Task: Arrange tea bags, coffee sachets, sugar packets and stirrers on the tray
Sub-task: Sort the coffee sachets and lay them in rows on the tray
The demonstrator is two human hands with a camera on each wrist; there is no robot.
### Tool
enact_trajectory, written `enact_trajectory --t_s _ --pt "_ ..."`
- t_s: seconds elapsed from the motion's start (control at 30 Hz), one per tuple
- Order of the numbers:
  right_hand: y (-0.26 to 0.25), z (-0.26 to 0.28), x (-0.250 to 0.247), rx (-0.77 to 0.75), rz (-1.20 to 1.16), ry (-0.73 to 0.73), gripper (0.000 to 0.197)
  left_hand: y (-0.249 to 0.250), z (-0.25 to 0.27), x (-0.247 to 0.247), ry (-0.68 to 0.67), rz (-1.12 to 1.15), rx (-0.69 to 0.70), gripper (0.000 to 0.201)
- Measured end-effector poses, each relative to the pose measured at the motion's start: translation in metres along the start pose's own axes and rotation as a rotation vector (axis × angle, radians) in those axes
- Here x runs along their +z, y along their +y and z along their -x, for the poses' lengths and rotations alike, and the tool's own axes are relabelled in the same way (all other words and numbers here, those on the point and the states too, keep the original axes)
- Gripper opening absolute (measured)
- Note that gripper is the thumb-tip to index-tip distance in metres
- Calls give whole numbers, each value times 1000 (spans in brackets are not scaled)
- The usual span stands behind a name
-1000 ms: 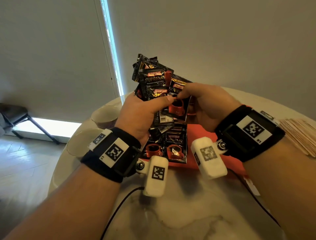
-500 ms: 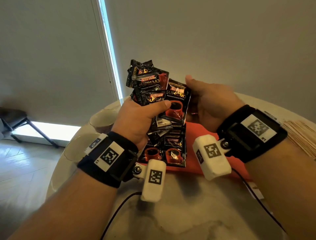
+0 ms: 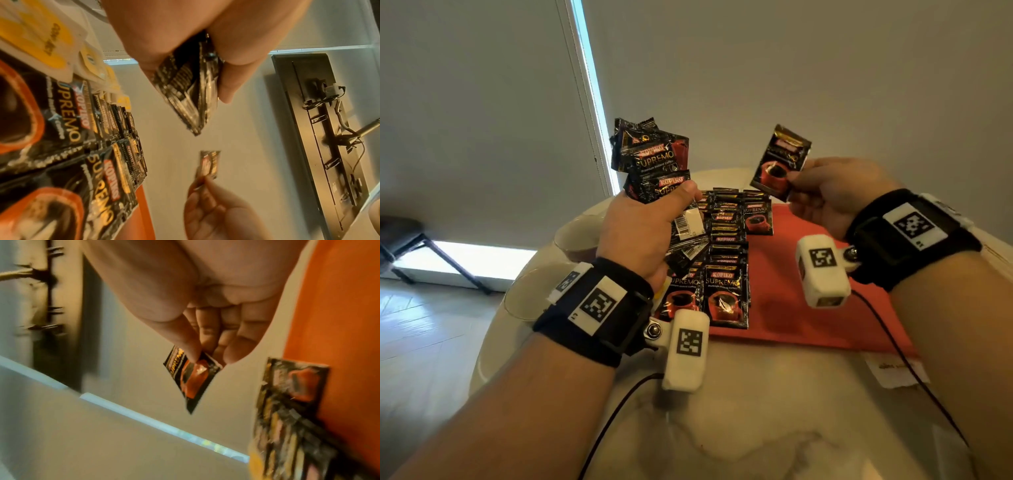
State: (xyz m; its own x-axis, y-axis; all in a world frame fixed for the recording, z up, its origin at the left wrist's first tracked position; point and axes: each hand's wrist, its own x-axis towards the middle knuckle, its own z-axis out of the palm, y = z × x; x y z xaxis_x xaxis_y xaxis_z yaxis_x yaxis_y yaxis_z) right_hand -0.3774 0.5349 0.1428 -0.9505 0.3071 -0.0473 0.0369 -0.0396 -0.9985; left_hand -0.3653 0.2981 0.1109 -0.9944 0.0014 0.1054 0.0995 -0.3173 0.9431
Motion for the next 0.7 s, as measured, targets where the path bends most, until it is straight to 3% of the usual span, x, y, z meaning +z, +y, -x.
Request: enact_trajectory --t_s 0.13,0.27,0.53,0.7 --pt "27 -33 -17 200 135 62 16 -2 1 3 -20 -7 -4 39" --pt "42 -49 -19 281 301 75 7 -1 5 7 -31 -7 3 37" --pt "48 -53 -5 282 392 76 15 -4 5 8 -54 -2 7 34" --pt "47 -51 -3 280 429 63 8 -6 1 6 -55 7 2 36"
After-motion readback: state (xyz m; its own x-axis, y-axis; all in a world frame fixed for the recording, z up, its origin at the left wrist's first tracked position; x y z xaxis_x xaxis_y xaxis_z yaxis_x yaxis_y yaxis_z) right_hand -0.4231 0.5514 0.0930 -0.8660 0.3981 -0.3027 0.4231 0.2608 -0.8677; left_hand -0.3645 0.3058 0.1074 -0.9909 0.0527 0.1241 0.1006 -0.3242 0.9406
